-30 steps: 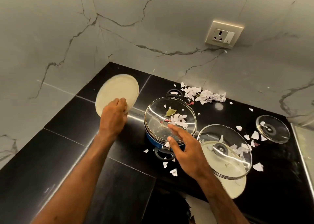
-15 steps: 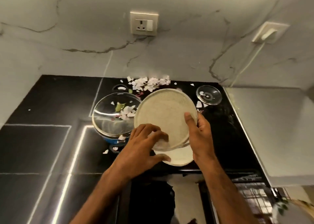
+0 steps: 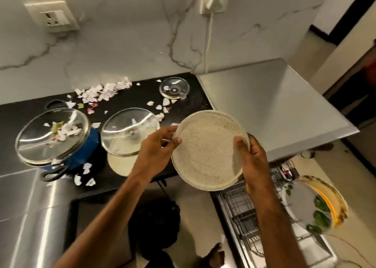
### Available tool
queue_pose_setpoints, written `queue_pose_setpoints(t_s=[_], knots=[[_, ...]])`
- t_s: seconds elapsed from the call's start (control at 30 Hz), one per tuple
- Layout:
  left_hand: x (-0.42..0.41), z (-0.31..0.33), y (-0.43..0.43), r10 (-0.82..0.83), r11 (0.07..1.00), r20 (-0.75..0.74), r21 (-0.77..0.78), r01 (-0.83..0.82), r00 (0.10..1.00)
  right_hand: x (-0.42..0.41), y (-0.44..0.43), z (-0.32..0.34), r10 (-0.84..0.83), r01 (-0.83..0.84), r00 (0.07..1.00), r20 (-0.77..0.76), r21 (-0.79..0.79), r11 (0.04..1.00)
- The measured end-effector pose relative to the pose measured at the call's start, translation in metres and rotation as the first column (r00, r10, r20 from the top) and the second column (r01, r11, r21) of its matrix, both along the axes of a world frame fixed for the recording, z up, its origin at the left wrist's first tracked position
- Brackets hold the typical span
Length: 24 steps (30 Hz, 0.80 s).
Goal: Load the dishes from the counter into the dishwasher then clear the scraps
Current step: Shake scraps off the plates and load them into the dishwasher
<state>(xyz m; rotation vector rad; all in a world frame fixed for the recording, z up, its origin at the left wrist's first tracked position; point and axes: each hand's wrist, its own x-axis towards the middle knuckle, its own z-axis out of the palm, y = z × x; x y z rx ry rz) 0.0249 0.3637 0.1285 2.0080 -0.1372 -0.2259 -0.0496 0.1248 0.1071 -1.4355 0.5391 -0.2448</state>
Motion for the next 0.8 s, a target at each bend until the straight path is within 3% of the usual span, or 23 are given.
queue_pose_setpoints(t_s=[0.23,0.43,0.6,0.8], knots=[[-0.040,-0.028,-0.149,-0.210,0.976,-0.063,-0.074,0.205,0.976,-0.089,-0.130,-0.027,-0.250,0.247,0.965,-0.076,-0.046,0.968],[-0.055,-0.044,-0.235,-0.384,0.923,-0.062,-0.031,0.383,0.921,-0.166,-0.196,-0.059,-0.386,0.353,0.919,-0.079,-0.274,0.895],[-0.062,-0.056,-0.304,-0.570,0.814,-0.016,0.124,0.567,0.821,-0.214,-0.223,-0.078,-0.456,0.371,0.871,-0.183,-0.362,0.855],[-0.065,-0.086,-0.387,-0.743,0.642,-0.086,0.188,0.743,0.664,-0.247,-0.257,-0.102,-0.554,0.492,0.785,-0.277,-0.265,0.829]])
